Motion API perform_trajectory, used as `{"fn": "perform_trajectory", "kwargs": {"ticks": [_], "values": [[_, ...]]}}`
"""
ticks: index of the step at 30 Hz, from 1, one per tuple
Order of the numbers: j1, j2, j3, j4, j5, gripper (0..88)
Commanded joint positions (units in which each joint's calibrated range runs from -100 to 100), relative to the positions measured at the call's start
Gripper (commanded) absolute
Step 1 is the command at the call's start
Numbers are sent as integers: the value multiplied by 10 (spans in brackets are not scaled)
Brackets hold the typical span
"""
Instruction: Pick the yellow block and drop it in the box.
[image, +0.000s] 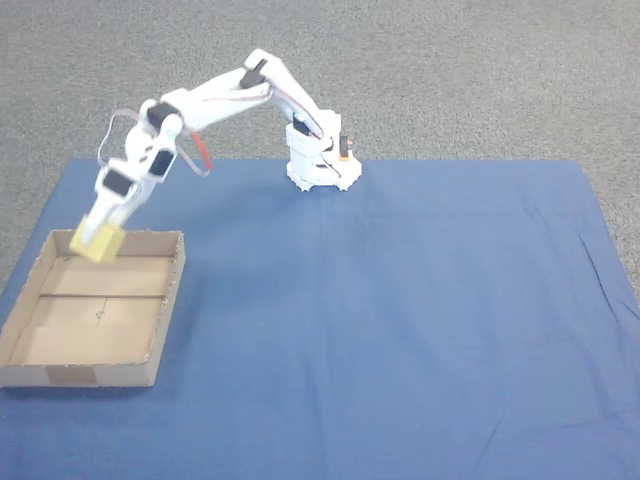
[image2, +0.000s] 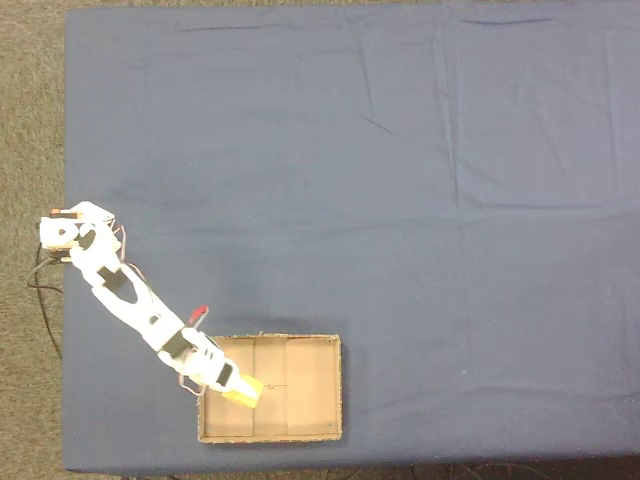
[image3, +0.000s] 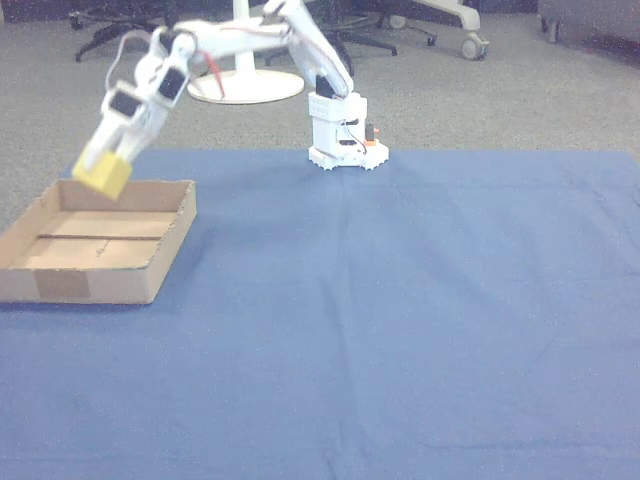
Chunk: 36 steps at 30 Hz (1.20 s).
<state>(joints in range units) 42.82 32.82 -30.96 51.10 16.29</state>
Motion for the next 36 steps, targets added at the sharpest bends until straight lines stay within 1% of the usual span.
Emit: {"fn": "perform_trajectory", "kwargs": {"ticks": [1,4,5,8,10,11,15,16,17,18,19,20,21,22,24,26,27,28,29,31,32,35,36], "values": [[5,80,-143,52,7,145],[5,126,-216,73,7,153],[5,126,-217,76,6,176],[2,123,-212,83,8,348],[1,122,-209,84,8,431],[1,120,-206,85,7,455],[-14,68,-165,113,0,466],[-22,30,-133,118,-5,450],[-32,-17,-98,124,-13,398],[-45,-75,-60,131,-32,289],[-60,-144,-17,132,-60,144],[-75,-232,44,128,-91,85],[-92,-335,130,119,-117,56],[-121,-437,217,100,-126,2],[-212,-649,426,60,-111,2],[-336,-855,669,-2,-92,2],[-381,-956,799,-31,-109,2],[-410,-1039,911,-49,-130,2],[-434,-1121,1023,-62,-137,2],[-446,-1246,1183,-64,-142,2],[-436,-1284,1231,-59,-143,2],[-425,-1305,1273,-55,-134,2],[-427,-1305,1295,-76,-132,2]]}}
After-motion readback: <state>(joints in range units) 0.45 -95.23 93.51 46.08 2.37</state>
